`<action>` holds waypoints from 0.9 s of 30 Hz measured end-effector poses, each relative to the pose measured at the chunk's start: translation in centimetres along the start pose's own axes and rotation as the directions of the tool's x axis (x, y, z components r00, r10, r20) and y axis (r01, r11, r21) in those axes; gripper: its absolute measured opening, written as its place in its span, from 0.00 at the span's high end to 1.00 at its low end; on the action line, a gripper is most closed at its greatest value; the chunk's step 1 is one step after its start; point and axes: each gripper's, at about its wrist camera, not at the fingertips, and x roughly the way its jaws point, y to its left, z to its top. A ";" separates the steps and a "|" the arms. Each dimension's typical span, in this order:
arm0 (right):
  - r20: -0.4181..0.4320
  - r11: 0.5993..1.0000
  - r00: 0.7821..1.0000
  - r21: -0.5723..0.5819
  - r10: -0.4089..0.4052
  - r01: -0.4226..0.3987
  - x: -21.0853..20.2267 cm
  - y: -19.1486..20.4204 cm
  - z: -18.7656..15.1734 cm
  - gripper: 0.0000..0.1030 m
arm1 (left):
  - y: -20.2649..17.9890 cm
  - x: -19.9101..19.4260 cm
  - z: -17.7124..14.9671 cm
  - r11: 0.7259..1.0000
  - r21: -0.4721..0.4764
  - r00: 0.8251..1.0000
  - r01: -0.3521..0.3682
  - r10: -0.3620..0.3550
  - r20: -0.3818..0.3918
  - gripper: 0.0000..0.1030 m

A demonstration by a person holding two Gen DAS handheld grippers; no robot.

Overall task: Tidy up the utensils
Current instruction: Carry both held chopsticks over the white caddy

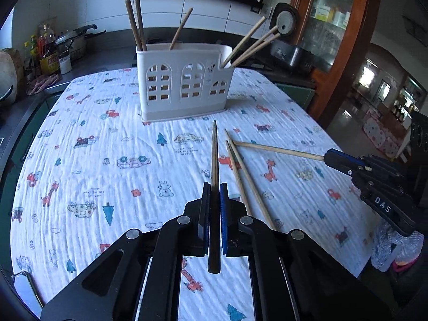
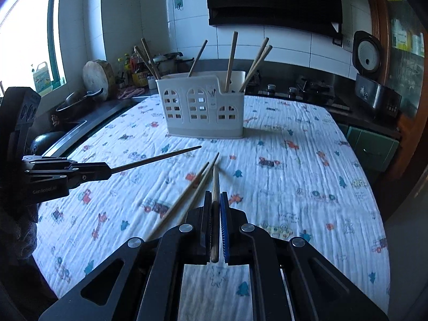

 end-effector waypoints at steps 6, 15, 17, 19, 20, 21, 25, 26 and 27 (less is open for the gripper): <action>0.092 1.000 0.996 0.017 0.023 -0.024 0.6 0.2 3.2 0.94 | 0.6 -1.6 1.3 1.000 -0.009 0.999 -0.004 0.005 0.051 0.95; 0.121 0.999 0.991 -0.008 0.048 -0.048 1.4 0.8 6.6 0.94 | 1.3 -2.2 2.8 0.999 -0.001 0.998 -0.036 0.036 0.061 0.95; 0.118 0.999 0.992 -0.010 0.049 -0.048 1.4 0.7 6.9 0.94 | 1.5 -2.0 2.9 0.999 0.002 0.998 -0.038 0.037 0.043 0.95; 0.116 0.999 0.992 -0.013 0.047 -0.046 1.5 0.6 7.0 0.94 | 1.7 -1.7 2.7 0.999 0.003 0.999 -0.035 0.035 0.023 0.95; 0.114 0.999 0.992 -0.015 0.047 -0.045 1.6 0.6 7.0 0.94 | 1.8 -1.5 2.5 0.999 0.009 0.999 -0.039 0.039 0.013 0.95; 0.111 0.999 0.993 -0.017 0.048 -0.046 1.6 0.5 7.1 0.94 | 1.8 -1.3 2.4 0.999 0.016 0.999 -0.051 0.051 0.000 0.95; 0.108 0.999 0.993 -0.028 0.042 -0.040 1.6 0.3 7.6 0.94 | 2.2 -0.8 2.0 0.996 0.050 0.995 -0.079 0.081 -0.054 0.95; 0.108 0.999 0.993 -0.030 0.045 -0.042 1.5 0.3 7.8 0.94 | 2.3 -0.6 1.9 0.995 0.057 0.994 -0.081 0.084 -0.069 0.95; 0.107 0.998 0.993 -0.030 0.049 -0.046 1.4 0.2 8.0 0.94 | 2.5 -0.4 1.8 0.995 0.061 0.992 -0.084 0.089 -0.087 0.95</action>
